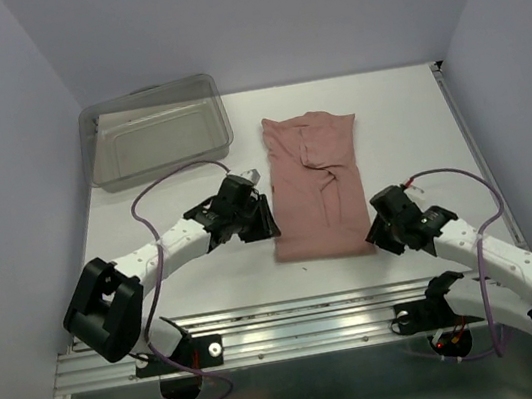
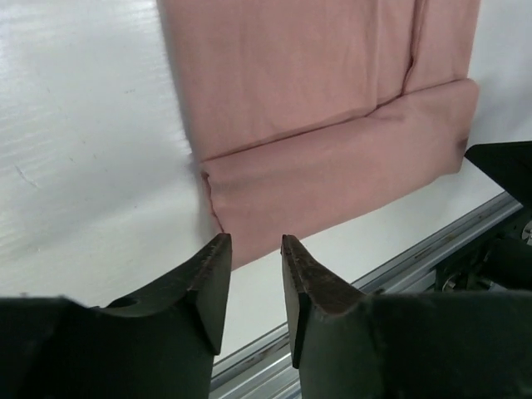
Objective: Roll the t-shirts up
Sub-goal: Roll the T-shirt to the center of the board.
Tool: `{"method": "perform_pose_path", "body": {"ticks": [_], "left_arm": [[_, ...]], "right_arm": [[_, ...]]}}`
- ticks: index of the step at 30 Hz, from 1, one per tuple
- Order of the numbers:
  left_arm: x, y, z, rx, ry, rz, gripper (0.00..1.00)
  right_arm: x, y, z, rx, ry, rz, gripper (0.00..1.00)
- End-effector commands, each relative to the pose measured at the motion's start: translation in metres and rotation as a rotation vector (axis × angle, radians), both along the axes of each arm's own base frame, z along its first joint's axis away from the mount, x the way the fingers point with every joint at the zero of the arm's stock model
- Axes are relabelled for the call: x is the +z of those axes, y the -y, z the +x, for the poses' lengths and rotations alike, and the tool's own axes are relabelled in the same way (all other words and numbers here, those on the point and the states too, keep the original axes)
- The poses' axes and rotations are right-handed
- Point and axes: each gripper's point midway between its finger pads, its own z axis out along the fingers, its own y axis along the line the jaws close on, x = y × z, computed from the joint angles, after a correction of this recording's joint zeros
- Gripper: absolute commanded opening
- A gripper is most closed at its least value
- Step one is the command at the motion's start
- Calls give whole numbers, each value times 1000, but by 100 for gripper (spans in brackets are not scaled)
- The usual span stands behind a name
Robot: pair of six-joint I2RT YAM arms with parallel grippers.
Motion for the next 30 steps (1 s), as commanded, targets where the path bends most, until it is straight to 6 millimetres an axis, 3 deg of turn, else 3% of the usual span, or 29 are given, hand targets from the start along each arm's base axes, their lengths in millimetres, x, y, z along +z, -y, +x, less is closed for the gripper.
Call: {"method": "perform_pose_path", "body": {"ticks": [1,4,14,19,30], "left_arm": [[-25,-6,-20,15,-89,-3,43],[-30,-5,-24,22,-99,-27,48],[-52,-5,-34,50,-153,-45,47],[-57,1,-37,46,-171,-78,42],[-67,-2,-44,63,-203,-73,41]], "right_arm": [[-13,-5,-11,-35,-49,55,47],[-16,-11,-13,-35,-38,106,47],[-24,-9,-14,-43,-31,110,41],[-25,-7,-13,-48,-29,93,33],[-29,-6,-15,-53,-38,91,11]]}}
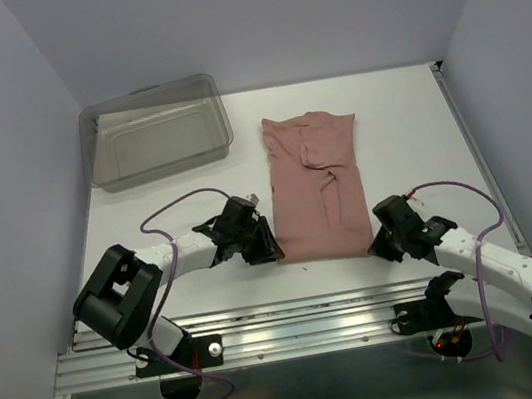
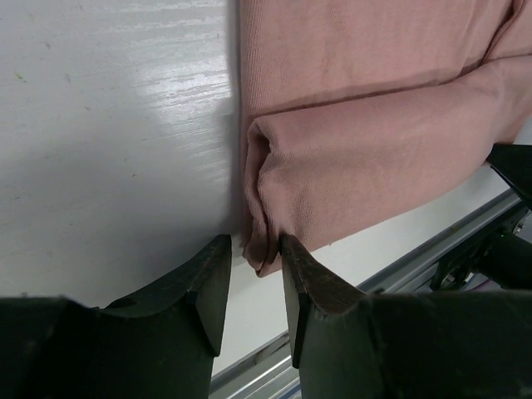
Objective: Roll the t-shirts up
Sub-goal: Roll the T-shirt to the center of the board.
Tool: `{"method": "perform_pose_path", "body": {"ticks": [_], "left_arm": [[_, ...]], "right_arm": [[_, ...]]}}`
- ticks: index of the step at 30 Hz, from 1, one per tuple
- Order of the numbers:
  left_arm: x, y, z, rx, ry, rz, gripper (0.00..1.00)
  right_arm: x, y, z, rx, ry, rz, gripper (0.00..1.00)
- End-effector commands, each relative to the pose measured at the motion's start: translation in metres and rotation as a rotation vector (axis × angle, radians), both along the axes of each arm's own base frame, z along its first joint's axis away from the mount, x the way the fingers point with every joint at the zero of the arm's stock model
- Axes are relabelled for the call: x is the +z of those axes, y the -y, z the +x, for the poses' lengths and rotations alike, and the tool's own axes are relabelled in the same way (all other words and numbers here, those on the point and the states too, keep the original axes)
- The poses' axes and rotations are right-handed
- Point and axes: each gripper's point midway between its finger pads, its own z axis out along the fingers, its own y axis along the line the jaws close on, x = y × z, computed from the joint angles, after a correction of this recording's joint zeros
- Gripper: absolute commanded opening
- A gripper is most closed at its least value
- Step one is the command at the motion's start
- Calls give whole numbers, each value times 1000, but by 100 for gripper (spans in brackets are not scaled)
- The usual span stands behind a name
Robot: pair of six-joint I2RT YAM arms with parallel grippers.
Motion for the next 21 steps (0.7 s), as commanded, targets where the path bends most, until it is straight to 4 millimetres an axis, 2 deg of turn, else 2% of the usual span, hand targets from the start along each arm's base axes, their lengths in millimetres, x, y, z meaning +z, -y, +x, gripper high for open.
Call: {"method": "perform_pose_path", "body": {"ticks": [1,6,8,12,17,21], "left_arm": [[0,0,-7,2,-9,-19,41],[12,1,-7,22,5,-50,41],[18,2,-9,29,-1,-72,44],[21,-1,-11,71,-14,-87,46],[29,-2,-13,184,-42,-152,36],[29,-3,-16,245,-65,-204,37]], "right_arm": [[-5,5,-1,-18,-5,-18,9],[-4,4,0,-20,0,-13,4],[-4,4,-1,-20,-2,-11,4],[-3,3,-1,-21,1,-7,4],[-2,2,0,-18,2,-3,3],[-3,2,-1,-14,0,-3,4]]}}
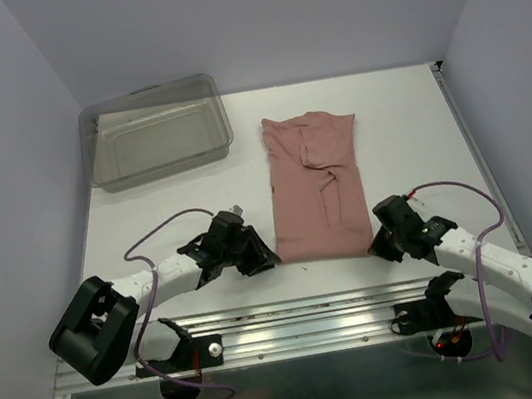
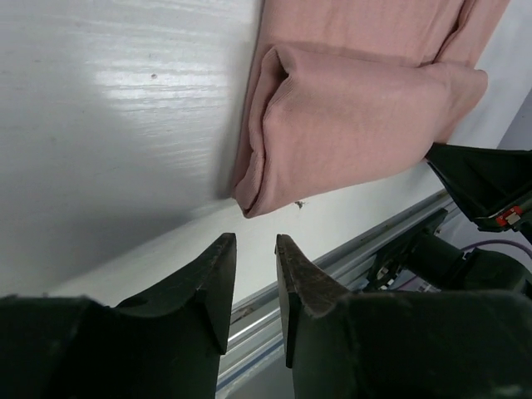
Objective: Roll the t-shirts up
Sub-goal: Roll the T-shirt to the center of the board.
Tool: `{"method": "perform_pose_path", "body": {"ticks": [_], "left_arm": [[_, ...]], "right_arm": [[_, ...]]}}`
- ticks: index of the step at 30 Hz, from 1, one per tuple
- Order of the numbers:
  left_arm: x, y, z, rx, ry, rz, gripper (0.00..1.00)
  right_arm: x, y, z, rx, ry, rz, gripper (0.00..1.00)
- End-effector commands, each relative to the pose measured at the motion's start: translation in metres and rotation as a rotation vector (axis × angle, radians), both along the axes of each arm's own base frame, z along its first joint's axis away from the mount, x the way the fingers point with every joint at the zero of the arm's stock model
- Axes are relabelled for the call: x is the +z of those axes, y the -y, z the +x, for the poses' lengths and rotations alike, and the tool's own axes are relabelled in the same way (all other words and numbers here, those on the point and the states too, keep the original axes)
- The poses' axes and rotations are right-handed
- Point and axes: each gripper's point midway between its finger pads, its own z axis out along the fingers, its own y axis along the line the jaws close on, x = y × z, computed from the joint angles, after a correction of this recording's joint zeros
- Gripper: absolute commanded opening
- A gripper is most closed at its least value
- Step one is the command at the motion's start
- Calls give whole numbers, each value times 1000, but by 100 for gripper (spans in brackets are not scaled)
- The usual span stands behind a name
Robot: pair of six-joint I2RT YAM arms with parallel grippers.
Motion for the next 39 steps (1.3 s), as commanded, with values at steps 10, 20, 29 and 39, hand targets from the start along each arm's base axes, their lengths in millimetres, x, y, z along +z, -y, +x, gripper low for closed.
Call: {"method": "perform_pose_path", "body": {"ticks": [10,20,29,39], "left_arm": [[0,15,-1,131,-104,-101,49],[-7,18,-1,158,-139,-131,46],[-23,13,4,196,-136,-86,41],[-30,10,8,206,-142,-49,20]], "right_arm": [[-2,1,0,3,-1,-7,4],[-2,1,-1,3,-1,-7,4],[-1,2,1,-1,5,-10,4],[2,1,2,2,14,-8,4]]}}
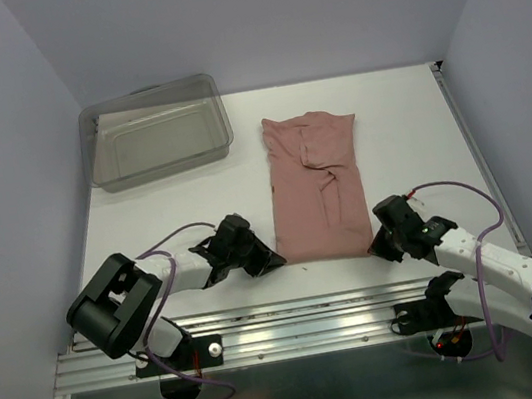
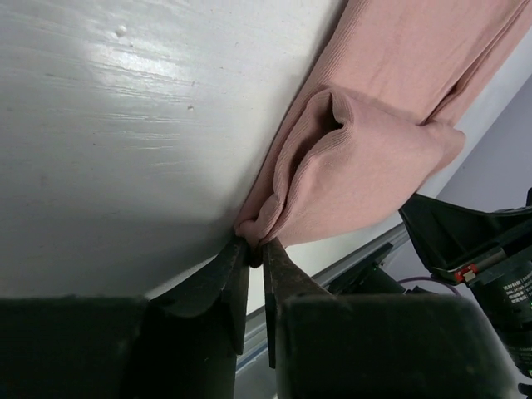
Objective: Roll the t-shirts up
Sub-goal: Roll the T-shirt to the center of the board.
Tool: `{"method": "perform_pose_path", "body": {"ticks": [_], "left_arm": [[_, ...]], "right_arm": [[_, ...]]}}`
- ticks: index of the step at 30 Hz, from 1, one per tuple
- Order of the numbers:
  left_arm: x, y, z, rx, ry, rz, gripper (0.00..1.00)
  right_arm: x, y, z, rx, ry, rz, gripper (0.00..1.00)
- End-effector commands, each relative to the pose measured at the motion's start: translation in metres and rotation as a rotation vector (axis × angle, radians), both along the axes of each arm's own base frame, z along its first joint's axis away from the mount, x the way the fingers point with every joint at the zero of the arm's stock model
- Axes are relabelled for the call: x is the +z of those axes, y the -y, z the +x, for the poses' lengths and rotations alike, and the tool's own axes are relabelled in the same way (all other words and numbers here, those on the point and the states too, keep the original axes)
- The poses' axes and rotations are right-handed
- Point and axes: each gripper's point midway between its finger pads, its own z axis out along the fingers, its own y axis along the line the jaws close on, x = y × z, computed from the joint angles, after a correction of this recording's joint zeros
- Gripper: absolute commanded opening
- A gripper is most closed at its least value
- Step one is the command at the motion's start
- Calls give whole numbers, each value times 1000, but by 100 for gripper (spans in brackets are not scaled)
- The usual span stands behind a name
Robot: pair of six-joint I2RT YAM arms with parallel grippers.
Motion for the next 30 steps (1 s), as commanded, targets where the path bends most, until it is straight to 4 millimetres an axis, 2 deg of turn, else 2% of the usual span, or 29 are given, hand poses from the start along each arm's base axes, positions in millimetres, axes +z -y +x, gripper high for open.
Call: {"method": "perform_pose_path", "body": {"ticks": [1,3,11,16,22,30], "left_arm": [[-8,-8,4,19,5,57,13],[-7,-10,6,14,6,81,0],[7,-15,9,18,6,128,0],[17,-12,13,17,18,128,0],[27,-12,20,18,9,152,0],[43,-14,34,34,-9,153,0]], "right_arm": [[2,1,3,-2,17,-6,4],[4,1,4,-1,24,-4,3],[16,4,7,-4,50,-16,3],[16,4,5,-2,47,-13,3],[31,2,12,6,80,-8,3],[43,0,19,9,82,-25,2]]}}
